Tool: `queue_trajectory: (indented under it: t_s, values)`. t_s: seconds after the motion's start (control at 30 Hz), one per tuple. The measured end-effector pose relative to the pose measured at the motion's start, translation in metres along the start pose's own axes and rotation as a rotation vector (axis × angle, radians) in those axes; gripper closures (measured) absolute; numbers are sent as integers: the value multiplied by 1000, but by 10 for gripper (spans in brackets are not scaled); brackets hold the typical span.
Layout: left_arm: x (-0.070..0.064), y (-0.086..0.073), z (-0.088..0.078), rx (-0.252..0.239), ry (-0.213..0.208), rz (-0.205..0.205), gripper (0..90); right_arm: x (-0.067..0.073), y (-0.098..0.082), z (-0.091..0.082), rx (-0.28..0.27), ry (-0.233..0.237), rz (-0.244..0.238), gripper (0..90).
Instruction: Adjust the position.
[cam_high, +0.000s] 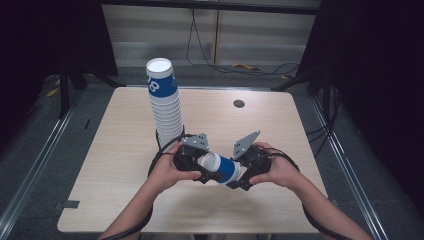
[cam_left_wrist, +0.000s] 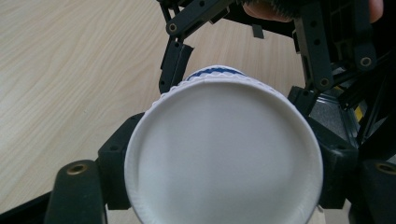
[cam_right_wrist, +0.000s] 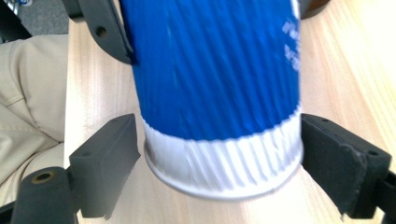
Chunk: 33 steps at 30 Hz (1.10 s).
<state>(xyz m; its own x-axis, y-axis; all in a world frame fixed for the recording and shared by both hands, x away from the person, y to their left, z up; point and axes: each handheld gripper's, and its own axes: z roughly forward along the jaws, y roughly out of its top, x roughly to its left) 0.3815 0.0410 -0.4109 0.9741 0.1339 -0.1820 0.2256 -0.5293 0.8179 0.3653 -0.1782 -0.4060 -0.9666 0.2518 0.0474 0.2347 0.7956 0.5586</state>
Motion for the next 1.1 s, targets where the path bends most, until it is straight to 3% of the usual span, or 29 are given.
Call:
queue_trajectory:
  t_s: [0.37, 1.1]
  values:
    - [0, -6, -3, -4, -4, -7, 268, -1, -14, -7, -126, -18, 40, 131]
    - [4, -10, -11, -8, 18, -26, 267, -1, -23, -4, -203, -28, 92, 130]
